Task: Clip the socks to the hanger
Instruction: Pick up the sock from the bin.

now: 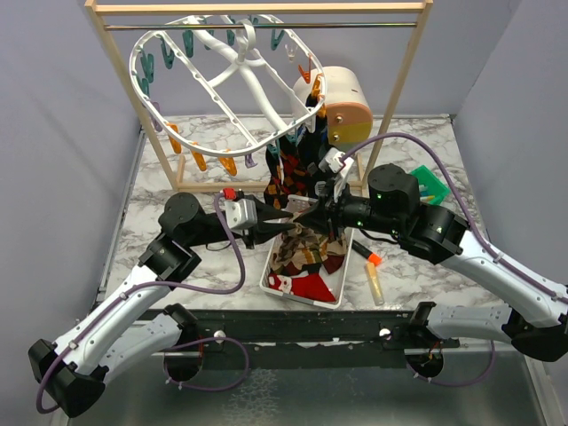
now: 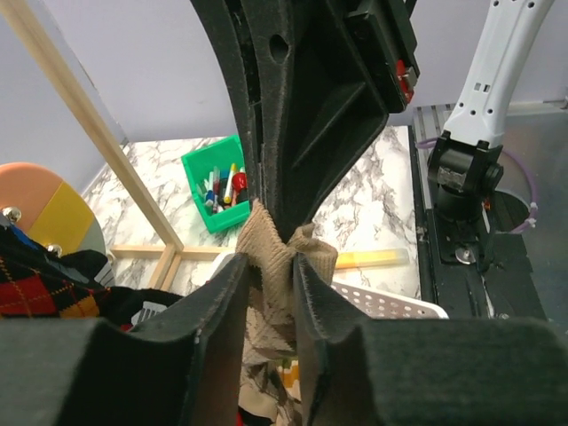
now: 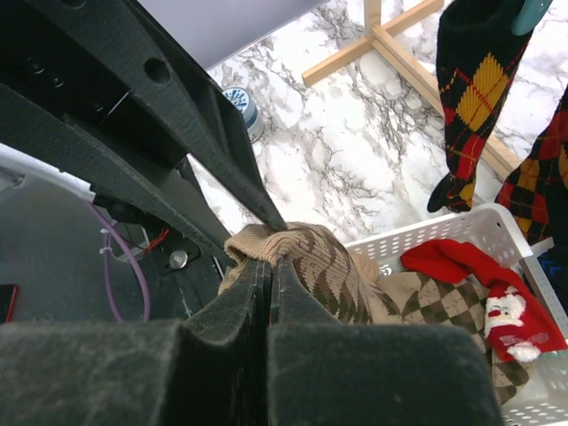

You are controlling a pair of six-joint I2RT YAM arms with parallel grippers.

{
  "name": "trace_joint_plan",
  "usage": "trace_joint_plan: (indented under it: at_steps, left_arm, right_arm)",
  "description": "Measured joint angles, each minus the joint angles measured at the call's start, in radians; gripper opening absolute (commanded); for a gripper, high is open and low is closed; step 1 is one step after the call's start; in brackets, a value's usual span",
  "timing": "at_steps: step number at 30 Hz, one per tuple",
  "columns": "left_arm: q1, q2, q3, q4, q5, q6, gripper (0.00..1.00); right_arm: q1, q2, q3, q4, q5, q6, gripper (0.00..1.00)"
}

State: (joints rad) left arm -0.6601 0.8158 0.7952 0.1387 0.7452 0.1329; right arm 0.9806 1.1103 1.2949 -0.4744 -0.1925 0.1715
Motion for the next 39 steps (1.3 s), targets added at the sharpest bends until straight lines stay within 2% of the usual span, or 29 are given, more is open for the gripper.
trace_joint_plan:
  at_steps: [3, 6, 21, 23, 27, 30, 34, 39]
  left_arm:
    - [-0.002, 0.000, 0.003, -0.011, 0.006, 0.008, 0.14]
    - [-0.002, 0.001, 0.013, -0.018, 0.007, 0.014, 0.00]
    - [-0.003, 0.000, 0.016, -0.001, -0.066, 0.015, 0.00]
    - [-0.003, 0.001, 0.016, 0.008, -0.077, 0.000, 0.00]
    - [-0.003, 0.001, 0.016, 0.031, -0.080, -0.034, 0.00]
    - [-0.003, 0.005, 0.017, 0.050, -0.076, -0.062, 0.00]
    - [-0.003, 0.023, 0.029, 0.061, -0.048, -0.084, 0.00]
    - [-0.003, 0.024, 0.031, 0.068, -0.025, -0.090, 0.00]
  right_arm:
    - [0.000, -0.001, 0.000, -0.003, 0.001, -0.007, 0.00]
    - [0.000, -0.005, 0.004, -0.019, 0.002, -0.008, 0.00]
    - [0.000, -0.032, 0.057, -0.154, 0.103, 0.048, 0.01]
    - [0.000, -0.032, 0.063, -0.166, 0.119, 0.061, 0.06]
    - [0.000, -0.033, 0.068, -0.173, 0.132, 0.080, 0.29]
    - [0.000, -0.039, 0.069, -0.182, 0.135, 0.090, 0.41]
    - [0.000, -0.045, 0.092, -0.193, 0.148, 0.090, 0.50]
    - [0.000, -0.046, 0.149, -0.227, 0.173, 0.074, 0.56]
